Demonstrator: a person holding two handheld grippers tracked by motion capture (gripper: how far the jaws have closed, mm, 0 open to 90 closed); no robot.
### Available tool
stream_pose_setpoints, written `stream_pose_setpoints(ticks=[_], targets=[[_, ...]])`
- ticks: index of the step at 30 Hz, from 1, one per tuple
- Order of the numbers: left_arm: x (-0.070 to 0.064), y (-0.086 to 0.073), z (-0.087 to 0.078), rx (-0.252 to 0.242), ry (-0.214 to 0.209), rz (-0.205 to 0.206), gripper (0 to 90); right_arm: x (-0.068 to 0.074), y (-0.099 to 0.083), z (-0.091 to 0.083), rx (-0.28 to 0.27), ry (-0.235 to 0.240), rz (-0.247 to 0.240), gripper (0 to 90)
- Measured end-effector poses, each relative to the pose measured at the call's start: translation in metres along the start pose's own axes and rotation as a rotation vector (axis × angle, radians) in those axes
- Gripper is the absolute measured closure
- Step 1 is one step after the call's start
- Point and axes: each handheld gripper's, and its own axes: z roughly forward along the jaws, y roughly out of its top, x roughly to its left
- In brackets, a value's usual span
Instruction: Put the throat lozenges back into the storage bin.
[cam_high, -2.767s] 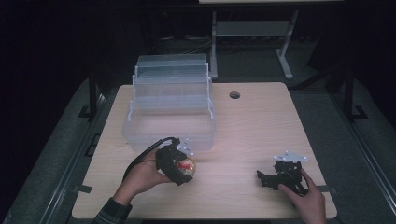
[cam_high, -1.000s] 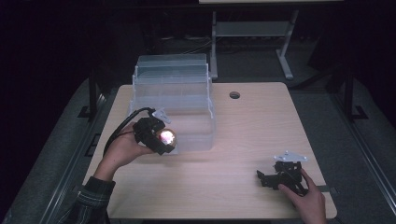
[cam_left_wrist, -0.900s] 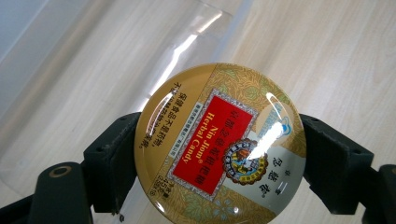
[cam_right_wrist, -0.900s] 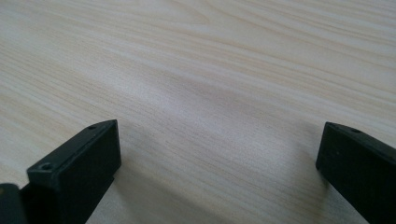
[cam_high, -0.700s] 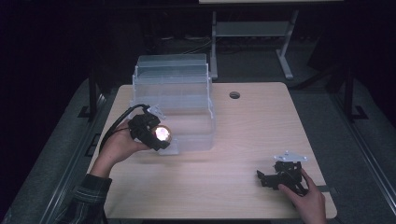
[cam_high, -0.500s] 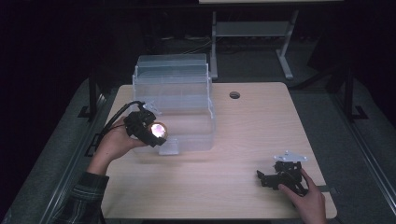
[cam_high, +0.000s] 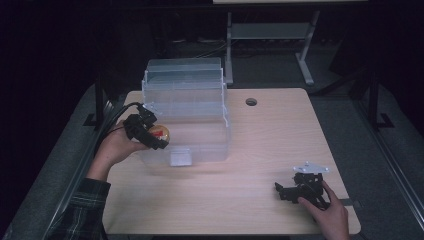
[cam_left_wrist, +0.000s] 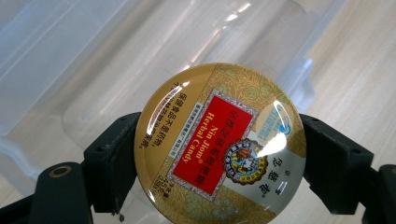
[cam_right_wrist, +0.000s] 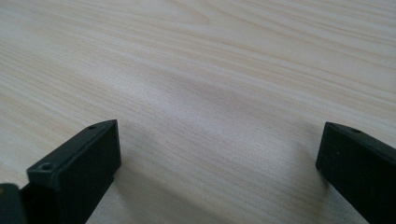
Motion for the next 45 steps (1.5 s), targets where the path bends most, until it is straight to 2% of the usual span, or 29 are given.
stream_pose_setpoints(ticks=[10, 23, 32, 34, 37, 45], targets=[[0.018, -0.002, -0.003, -0.004, 0.039, -0.027, 19.5, 0.000, 0.000, 0.000, 0.000, 0.000, 0.000, 0.0], [0.038, -0.014, 0.004, 0.038, 0.068, -0.064, 19.4, 0.000, 0.000, 0.000, 0.000, 0.000, 0.000, 0.0], [0.046, -0.020, 0.004, 0.043, 0.078, -0.086, 19.4, 0.000, 0.000, 0.000, 0.000, 0.000, 0.000, 0.0], [0.047, -0.022, 0.004, 0.033, 0.072, -0.093, 19.4, 0.000, 0.000, 0.000, 0.000, 0.000, 0.000, 0.0], [0.049, -0.025, 0.007, 0.050, 0.073, -0.095, 19.4, 0.000, 0.000, 0.000, 0.000, 0.000, 0.000, 0.0], [0.051, -0.029, 0.010, 0.052, 0.063, -0.100, 19.4, 0.000, 0.000, 0.000, 0.000, 0.000, 0.000, 0.0]])
